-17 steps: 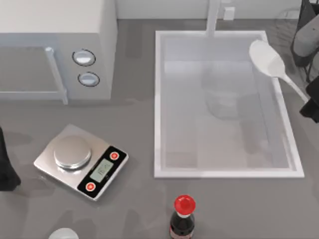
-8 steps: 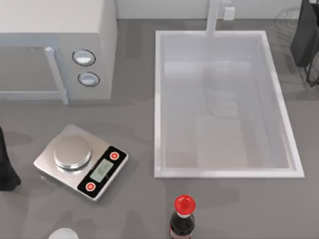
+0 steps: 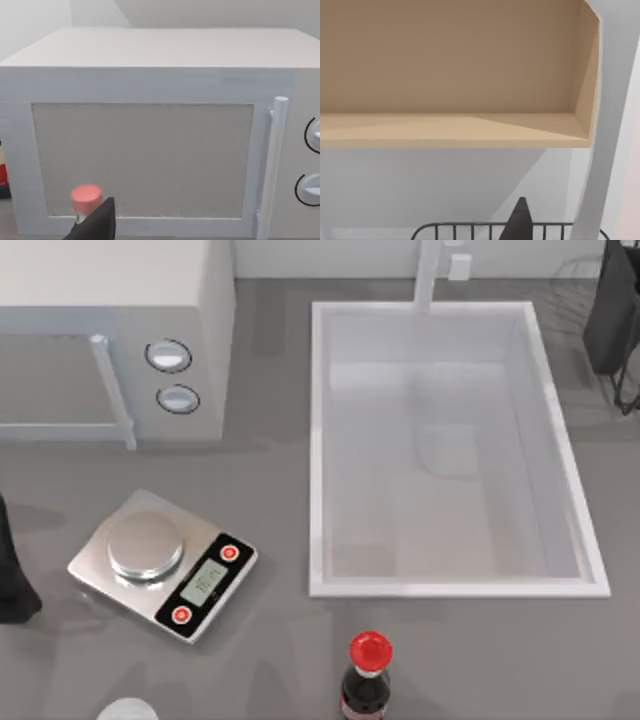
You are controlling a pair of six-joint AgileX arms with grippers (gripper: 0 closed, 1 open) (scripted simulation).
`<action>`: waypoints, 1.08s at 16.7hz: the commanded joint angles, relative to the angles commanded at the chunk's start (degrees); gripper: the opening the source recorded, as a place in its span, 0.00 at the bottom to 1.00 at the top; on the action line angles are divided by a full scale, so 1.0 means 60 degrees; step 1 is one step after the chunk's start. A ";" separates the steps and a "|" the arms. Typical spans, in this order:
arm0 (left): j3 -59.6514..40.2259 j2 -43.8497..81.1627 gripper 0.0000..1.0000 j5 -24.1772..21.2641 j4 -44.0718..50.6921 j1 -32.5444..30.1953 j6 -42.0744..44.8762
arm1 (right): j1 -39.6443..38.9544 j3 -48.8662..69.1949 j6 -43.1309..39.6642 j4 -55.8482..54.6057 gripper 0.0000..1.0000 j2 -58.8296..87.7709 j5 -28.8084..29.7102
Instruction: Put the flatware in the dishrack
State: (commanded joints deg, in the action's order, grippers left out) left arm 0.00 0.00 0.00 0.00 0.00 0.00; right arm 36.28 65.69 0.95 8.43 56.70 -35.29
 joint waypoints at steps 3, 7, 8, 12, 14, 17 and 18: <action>0.0000 0.0000 1.00 0.0000 0.0000 0.0000 0.0000 | -0.0036 0.0037 -0.0001 0.0019 0.00 0.0031 0.0013; 0.0000 0.0000 1.00 0.0000 0.0000 0.0000 0.0000 | -0.0257 0.0009 0.0011 -0.0636 0.00 0.0676 0.0203; 0.0000 0.0000 1.00 0.0000 0.0000 0.0000 0.0000 | -0.0382 -0.0022 0.0016 -0.1047 0.00 0.1074 0.0330; 0.0000 0.0000 1.00 0.0000 0.0000 0.0000 0.0000 | -0.1095 -0.0335 0.0011 -0.3481 0.00 0.3243 0.1118; 0.0000 0.0000 1.00 0.0000 0.0000 0.0000 0.0000 | -0.1547 -0.0595 -0.0011 -0.4997 0.00 0.4433 0.1604; 0.0000 0.0000 1.00 0.0000 0.0000 0.0000 0.0000 | -0.2246 -0.1026 -0.0030 -0.7192 0.00 0.6058 0.2336; 0.0000 0.0000 1.00 0.0000 0.0000 0.0000 0.0000 | -0.2463 -0.1164 -0.0029 -0.7787 0.00 0.6512 0.2561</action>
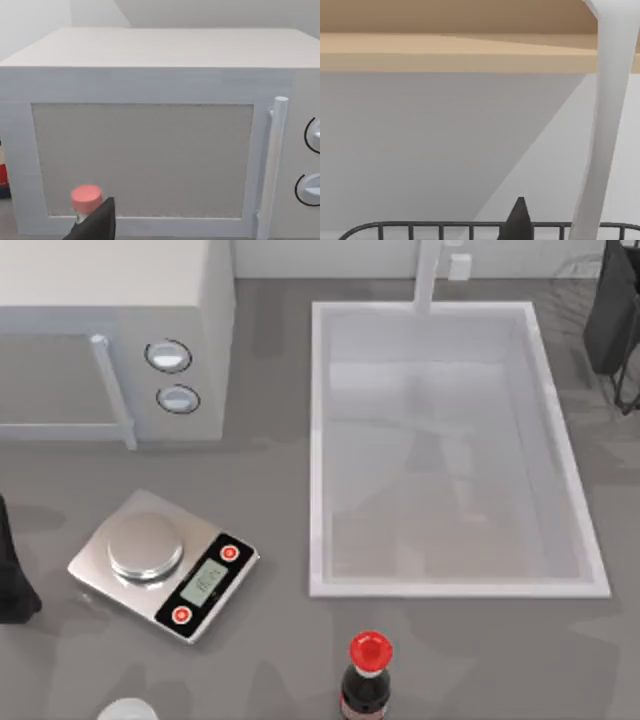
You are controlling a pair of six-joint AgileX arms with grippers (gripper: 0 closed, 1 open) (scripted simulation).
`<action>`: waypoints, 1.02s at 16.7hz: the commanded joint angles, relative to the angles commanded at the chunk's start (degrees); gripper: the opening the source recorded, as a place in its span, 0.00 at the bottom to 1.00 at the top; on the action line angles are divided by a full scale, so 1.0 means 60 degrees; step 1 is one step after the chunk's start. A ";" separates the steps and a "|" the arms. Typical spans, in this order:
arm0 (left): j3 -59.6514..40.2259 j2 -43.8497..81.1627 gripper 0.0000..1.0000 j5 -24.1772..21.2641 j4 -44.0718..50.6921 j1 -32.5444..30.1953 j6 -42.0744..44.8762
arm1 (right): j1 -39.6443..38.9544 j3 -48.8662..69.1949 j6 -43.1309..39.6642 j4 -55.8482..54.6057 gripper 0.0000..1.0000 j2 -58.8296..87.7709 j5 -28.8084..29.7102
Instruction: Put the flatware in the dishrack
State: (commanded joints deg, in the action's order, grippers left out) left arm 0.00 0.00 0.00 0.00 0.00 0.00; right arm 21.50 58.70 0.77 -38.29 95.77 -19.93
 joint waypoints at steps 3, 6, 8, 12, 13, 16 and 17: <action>0.0000 0.0000 1.00 0.0000 0.0000 0.0000 0.0000 | -0.0509 -0.0338 0.0018 -0.1193 0.00 0.0966 0.0527; 0.0000 0.0000 1.00 0.0000 0.0000 0.0000 0.0000 | -0.0655 -0.0439 0.0026 -0.1479 0.00 0.1199 0.0674; 0.0000 0.0000 1.00 0.0000 0.0000 0.0000 0.0000 | -0.0655 -0.0439 0.0026 -0.1479 0.00 0.1199 0.0674; 0.0000 0.0000 1.00 0.0000 0.0000 0.0000 0.0000 | -0.0655 -0.0439 0.0026 -0.1479 0.23 0.1199 0.0674; 0.0000 0.0000 1.00 0.0000 0.0000 0.0000 0.0000 | -0.0655 -0.0439 0.0026 -0.1479 0.30 0.1199 0.0674; 0.0000 0.0000 1.00 0.0000 0.0000 0.0000 0.0000 | -0.0655 -0.0439 0.0026 -0.1479 0.53 0.1199 0.0674; 0.0000 0.0000 1.00 0.0000 0.0000 0.0000 0.0000 | -0.0655 -0.0439 0.0026 -0.1479 0.60 0.1199 0.0674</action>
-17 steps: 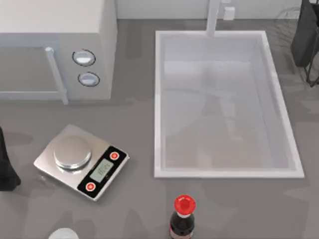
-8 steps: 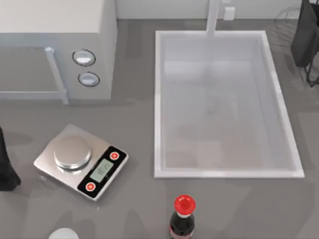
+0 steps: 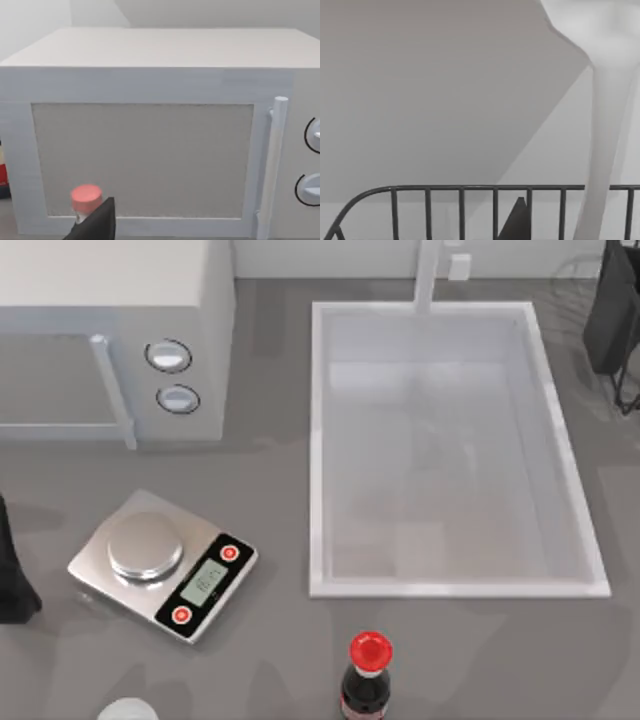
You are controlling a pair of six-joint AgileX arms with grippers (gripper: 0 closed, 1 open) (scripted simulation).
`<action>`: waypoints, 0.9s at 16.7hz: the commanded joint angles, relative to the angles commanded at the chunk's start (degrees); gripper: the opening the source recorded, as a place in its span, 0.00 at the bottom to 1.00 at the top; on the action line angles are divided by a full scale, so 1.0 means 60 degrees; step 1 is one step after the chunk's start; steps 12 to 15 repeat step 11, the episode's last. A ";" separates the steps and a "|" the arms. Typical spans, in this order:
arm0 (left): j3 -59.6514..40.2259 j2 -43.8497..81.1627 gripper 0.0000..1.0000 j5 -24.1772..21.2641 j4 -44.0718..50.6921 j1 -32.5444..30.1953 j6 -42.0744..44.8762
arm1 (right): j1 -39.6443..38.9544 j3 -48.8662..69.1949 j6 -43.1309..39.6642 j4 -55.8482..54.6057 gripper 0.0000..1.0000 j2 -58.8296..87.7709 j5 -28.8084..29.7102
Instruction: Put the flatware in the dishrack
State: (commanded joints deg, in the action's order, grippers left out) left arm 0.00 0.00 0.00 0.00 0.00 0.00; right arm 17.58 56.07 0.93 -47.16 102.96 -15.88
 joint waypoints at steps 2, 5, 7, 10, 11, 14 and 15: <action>0.0000 0.0000 1.00 0.0000 0.0000 0.0000 0.0000 | 0.0000 0.0000 0.0000 0.0000 0.75 0.0000 0.0000; 0.0000 0.0000 1.00 0.0000 0.0000 0.0000 0.0000 | 0.0000 0.0000 0.0000 0.0000 0.98 0.0000 0.0000; 0.0000 0.0000 1.00 0.0000 0.0000 0.0000 0.0000 | 0.0000 0.0000 0.0000 0.0000 1.00 0.0000 0.0000; 0.0000 0.0000 1.00 0.0000 0.0000 0.0000 0.0000 | 0.0000 0.0000 0.0000 0.0000 1.00 0.0000 0.0000; 0.0000 0.0000 1.00 0.0000 0.0000 0.0000 0.0000 | 0.0000 0.0000 0.0000 0.0000 1.00 0.0000 0.0000; 0.0000 0.0000 1.00 0.0000 0.0000 0.0000 0.0000 | 0.0000 0.0000 0.0000 0.0000 1.00 0.0000 0.0000; 0.0000 0.0000 1.00 0.0000 0.0000 0.0000 0.0000 | 0.0000 0.0000 0.0000 0.0000 1.00 0.0000 0.0000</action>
